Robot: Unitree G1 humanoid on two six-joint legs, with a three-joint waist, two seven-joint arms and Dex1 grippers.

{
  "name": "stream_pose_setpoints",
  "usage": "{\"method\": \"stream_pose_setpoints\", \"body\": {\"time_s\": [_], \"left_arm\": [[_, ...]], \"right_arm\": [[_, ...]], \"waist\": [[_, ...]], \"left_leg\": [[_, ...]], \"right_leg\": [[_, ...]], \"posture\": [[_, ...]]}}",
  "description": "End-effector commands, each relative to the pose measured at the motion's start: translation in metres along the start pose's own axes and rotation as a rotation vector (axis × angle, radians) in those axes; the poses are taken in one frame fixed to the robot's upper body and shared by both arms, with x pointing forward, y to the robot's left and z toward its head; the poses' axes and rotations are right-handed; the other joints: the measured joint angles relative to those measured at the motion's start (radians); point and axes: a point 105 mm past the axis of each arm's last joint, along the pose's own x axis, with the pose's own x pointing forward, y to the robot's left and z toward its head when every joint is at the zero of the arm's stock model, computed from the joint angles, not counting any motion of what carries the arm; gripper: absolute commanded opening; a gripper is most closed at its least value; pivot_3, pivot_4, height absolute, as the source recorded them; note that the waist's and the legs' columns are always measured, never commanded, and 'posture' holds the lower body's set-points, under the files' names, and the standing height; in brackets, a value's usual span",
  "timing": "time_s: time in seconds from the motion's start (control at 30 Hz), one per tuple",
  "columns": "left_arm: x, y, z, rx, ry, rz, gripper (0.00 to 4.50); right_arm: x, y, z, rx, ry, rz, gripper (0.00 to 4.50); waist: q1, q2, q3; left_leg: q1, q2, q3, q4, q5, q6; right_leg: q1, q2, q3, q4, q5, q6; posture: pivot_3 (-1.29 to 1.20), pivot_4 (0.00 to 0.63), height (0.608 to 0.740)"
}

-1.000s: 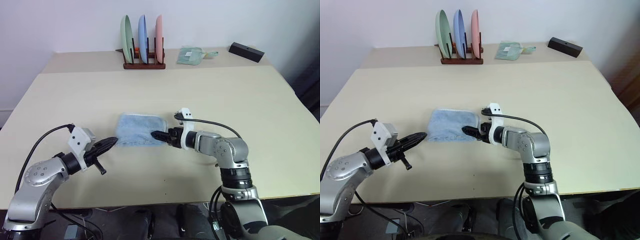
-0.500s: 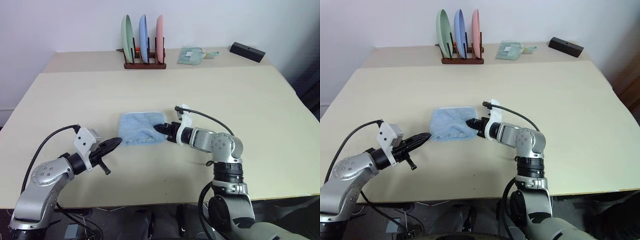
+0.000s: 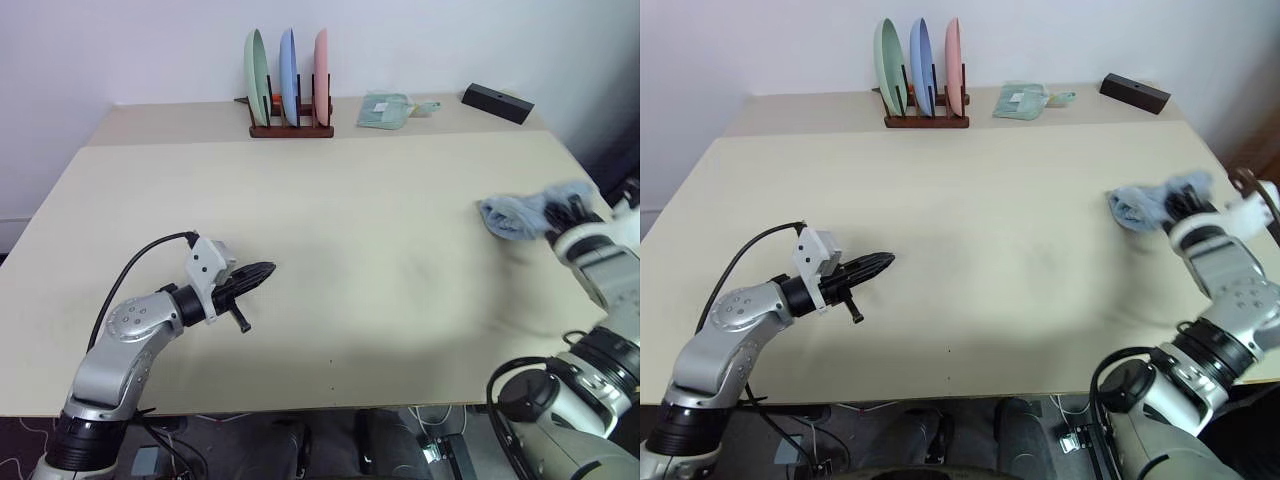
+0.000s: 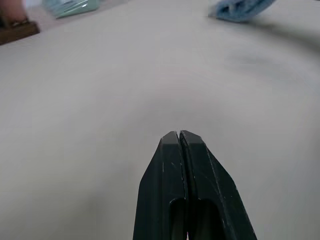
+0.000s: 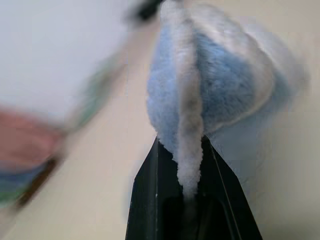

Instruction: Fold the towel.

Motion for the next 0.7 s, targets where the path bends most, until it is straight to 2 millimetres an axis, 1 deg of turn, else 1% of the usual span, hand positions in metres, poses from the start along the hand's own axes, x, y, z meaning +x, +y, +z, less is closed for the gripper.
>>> {"method": "stream_pose_setpoints", "body": {"time_s": [0.03, 0.1, 0.27, 0.37, 0.5, 0.53, 0.6, 0.63, 0.7], "left_arm": [[0.007, -0.001, 0.009, 0.037, -0.037, -0.022, 0.0], [0.009, -0.001, 0.009, 0.038, -0.041, -0.027, 0.0], [0.011, -0.002, 0.007, 0.041, -0.039, -0.038, 0.0], [0.011, -0.004, 0.006, 0.042, -0.035, -0.04, 0.0], [0.012, -0.006, 0.006, 0.032, -0.04, -0.034, 0.0], [0.011, -0.005, 0.005, 0.03, -0.04, -0.028, 0.0], [0.011, -0.004, 0.004, 0.029, -0.04, -0.016, 0.0], [0.01, -0.001, 0.003, 0.021, -0.038, -0.001, 0.0], [0.007, 0.006, 0.0, 0.022, -0.036, 0.042, 0.0]], "right_arm": [[-0.005, -0.016, -0.008, 0.07, 0.018, -0.095, 0.06], [-0.007, -0.02, -0.01, 0.104, 0.012, -0.117, 0.06], [-0.009, -0.022, -0.011, 0.083, 0.017, -0.158, 0.06], [-0.011, -0.02, -0.009, 0.069, 0.008, -0.148, 1.01], [-0.015, -0.013, 0.014, -0.082, -0.102, -0.136, 2.97], [-0.017, -0.01, 0.023, -0.169, -0.144, -0.143, 3.44], [-0.02, -0.007, 0.035, -0.304, -0.201, -0.159, 3.44], [-0.023, -0.005, 0.044, -0.414, -0.251, -0.188, 3.44], [-0.028, 0.0, 0.06, -0.558, -0.338, -0.217, 3.44]], "waist": [[-0.005, 0.0, 0.0], [-0.005, 0.002, -0.001], [0.002, 0.003, -0.001], [0.003, 0.003, -0.001], [0.003, 0.003, -0.001], [0.003, 0.003, -0.001], [0.002, 0.003, -0.001], [0.003, 0.003, -0.001], [0.003, 0.003, -0.001]], "left_leg": [[0.0, 0.0, 0.001, 0.0, 0.0, 0.0], [0.001, 0.0, 0.002, 0.0, 0.0, 0.0], [0.001, 0.0, 0.002, 0.001, 0.0, 0.0], [0.001, 0.0, 0.002, 0.001, 0.0, 0.001], [0.001, 0.0, 0.002, 0.001, 0.0, 0.001], [0.001, 0.0, 0.002, 0.001, 0.0, 0.001], [0.001, 0.0, 0.002, 0.001, 0.0, 0.001], [0.001, 0.0, 0.002, 0.001, 0.0, 0.001], [0.001, 0.0, 0.002, 0.001, 0.0, 0.001]], "right_leg": [[0.0, 0.0, 0.001, 0.001, 0.0, 0.0], [0.0, 0.0, 0.002, 0.002, 0.0, 0.0], [0.0, 0.0, 0.002, 0.001, 0.0, 0.0], [0.0, 0.0, 0.001, 0.001, 0.0, 0.0], [0.0, 0.0, 0.001, 0.001, 0.0, 0.0], [0.0, 0.0, 0.001, 0.001, 0.0, 0.0], [0.0, 0.0, 0.001, 0.001, 0.0, 0.0], [0.0, 0.0, 0.001, 0.001, 0.0, 0.0], [0.0, 0.0, 0.001, 0.001, 0.0, 0.0]], "posture": [[0.0, 0.15, 0.74], [0.0, 0.15, 0.74], [0.0, 0.15, 0.74], [0.0, 0.15, 0.74], [0.0, 0.15, 0.74], [0.0, 0.15, 0.74], [0.0, 0.15, 0.74], [0.0, 0.15, 0.74], [0.0, 0.15, 0.74]]}}
